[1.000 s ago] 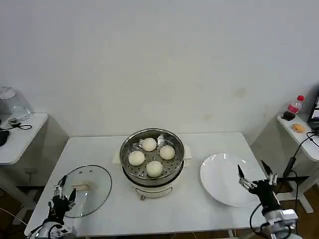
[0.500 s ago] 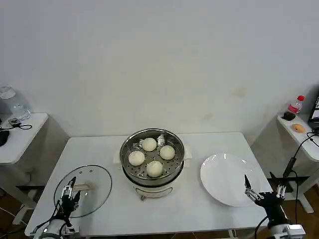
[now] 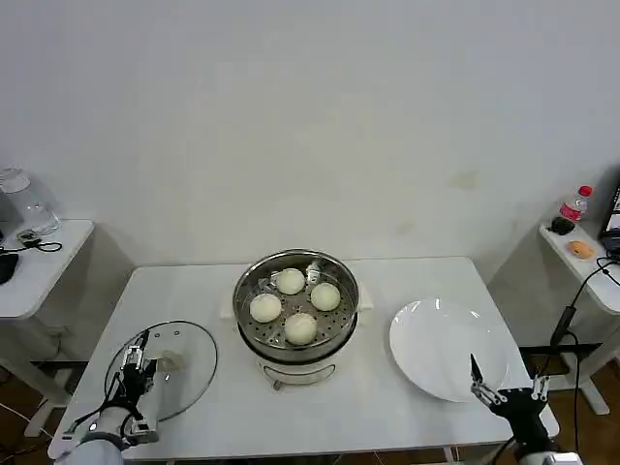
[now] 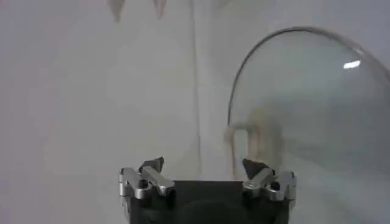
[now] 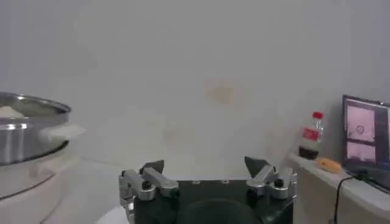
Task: Take steamed baozi put them in steamer then cover it.
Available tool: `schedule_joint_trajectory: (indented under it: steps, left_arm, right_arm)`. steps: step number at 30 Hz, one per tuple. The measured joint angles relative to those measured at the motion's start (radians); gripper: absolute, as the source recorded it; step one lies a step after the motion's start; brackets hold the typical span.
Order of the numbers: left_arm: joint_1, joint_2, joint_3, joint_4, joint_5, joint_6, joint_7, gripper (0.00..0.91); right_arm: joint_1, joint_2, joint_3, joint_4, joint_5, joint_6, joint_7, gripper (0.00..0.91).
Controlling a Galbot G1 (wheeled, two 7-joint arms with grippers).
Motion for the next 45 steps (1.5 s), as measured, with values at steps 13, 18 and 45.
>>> schedule_joint_trajectory:
  steps: [13, 18, 45]
  left_arm:
    - [-0.078, -0.007, 0.029, 0.066, -0.002, -0.006, 0.0, 0.0]
    - [-0.092, -0.015, 0.034, 0.085, -0.006, -0.014, -0.004, 0.0]
    - [-0.038, -0.052, -0.071, -0.008, -0.007, -0.031, -0.066, 0.0]
  right_arm:
    - [-0.015, 0.014, 0.0, -0.003, -0.022, 0.01, -0.003, 0.907]
    - [-0.016, 0.018, -0.004, -0.004, -0.03, 0.012, -0.004, 0.907]
    - [-0.023, 0.01, -0.025, -0.001, -0.05, 0.017, -0.004, 0.907]
